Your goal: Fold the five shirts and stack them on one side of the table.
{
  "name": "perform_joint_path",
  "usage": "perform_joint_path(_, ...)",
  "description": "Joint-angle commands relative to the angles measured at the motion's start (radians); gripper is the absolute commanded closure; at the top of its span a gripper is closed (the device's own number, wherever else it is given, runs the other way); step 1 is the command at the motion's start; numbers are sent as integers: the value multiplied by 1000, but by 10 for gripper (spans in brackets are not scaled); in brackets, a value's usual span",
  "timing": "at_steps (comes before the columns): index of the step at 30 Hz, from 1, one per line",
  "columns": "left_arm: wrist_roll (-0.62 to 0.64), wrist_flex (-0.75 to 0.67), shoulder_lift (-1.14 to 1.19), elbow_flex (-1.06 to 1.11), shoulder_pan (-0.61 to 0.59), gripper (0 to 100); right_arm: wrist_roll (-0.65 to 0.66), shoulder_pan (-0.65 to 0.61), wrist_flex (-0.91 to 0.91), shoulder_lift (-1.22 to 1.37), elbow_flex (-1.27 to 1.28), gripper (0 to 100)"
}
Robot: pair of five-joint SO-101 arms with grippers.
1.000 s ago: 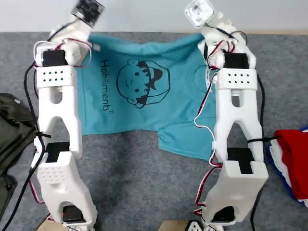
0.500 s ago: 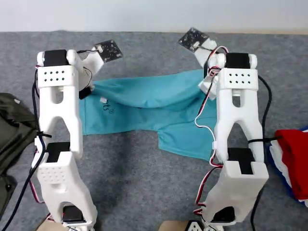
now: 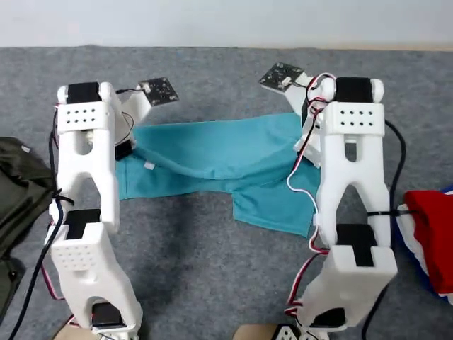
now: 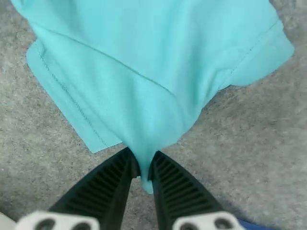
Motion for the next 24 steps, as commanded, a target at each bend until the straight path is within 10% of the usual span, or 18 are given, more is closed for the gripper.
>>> perform_joint_path(1,-6,-49,-8,28,-3,998,8,-33,41,-122,5,988)
perform_joint_path(24,-3,-160,-8,162,-2,998,-34,-67,-111,-286,585,984)
